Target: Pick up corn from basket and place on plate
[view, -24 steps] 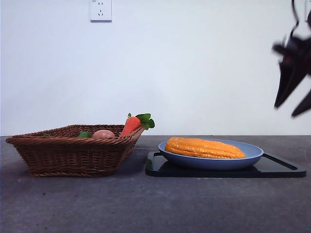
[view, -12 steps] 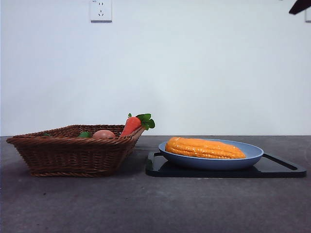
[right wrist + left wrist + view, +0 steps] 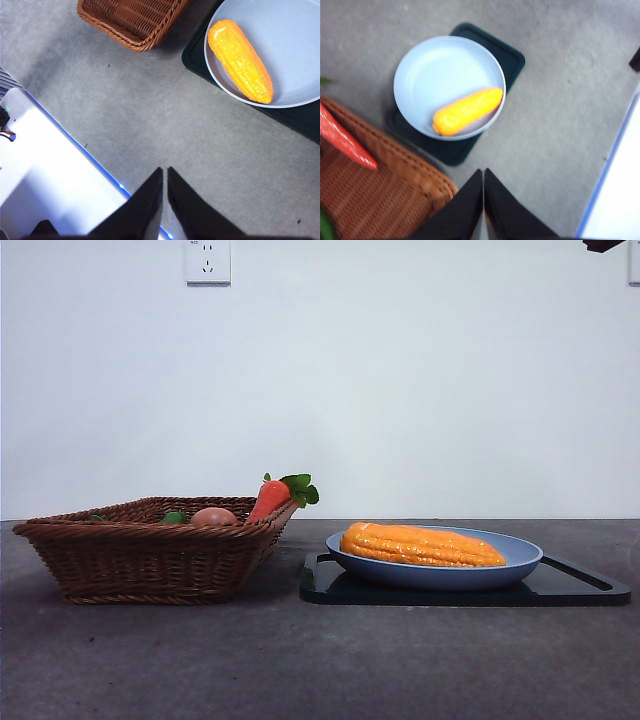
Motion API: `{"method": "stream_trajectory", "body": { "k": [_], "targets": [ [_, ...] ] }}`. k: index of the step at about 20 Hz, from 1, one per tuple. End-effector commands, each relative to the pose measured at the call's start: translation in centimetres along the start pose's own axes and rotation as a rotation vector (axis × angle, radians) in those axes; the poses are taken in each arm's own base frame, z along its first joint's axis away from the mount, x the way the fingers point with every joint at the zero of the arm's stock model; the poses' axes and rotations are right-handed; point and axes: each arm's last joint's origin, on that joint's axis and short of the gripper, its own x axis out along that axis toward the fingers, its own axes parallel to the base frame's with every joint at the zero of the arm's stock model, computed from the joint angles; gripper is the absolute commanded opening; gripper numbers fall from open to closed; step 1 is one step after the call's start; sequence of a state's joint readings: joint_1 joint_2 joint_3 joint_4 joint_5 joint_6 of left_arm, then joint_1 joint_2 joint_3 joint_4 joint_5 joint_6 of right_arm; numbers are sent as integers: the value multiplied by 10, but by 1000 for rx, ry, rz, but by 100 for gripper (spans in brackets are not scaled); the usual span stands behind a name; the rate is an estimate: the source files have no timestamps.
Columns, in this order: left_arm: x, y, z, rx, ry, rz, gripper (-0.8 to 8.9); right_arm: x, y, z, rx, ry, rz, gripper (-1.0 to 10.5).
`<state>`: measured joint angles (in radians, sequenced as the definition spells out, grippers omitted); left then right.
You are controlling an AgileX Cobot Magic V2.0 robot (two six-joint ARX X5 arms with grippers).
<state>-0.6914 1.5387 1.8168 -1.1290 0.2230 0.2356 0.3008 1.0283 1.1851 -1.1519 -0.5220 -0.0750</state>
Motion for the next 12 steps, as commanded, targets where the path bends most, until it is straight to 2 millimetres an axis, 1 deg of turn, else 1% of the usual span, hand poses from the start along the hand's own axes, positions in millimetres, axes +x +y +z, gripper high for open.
{"method": "stream_trajectory", "body": {
  "k": [1, 4, 10, 12],
  "targets": [
    [-7, -2, 9, 11, -67, 10, 6, -2, 1, 4, -22, -13, 2, 2],
    [-7, 0, 15, 25, -127, 24, 6, -2, 1, 6, -6, -24, -1, 2],
    [-10, 2, 27, 56, -258, 53, 6, -2, 1, 14, -50, -100, -5, 2],
    [-13, 5, 29, 61, -282, 70, 6, -3, 1, 16, -64, -124, -6, 2]
  ]
}}
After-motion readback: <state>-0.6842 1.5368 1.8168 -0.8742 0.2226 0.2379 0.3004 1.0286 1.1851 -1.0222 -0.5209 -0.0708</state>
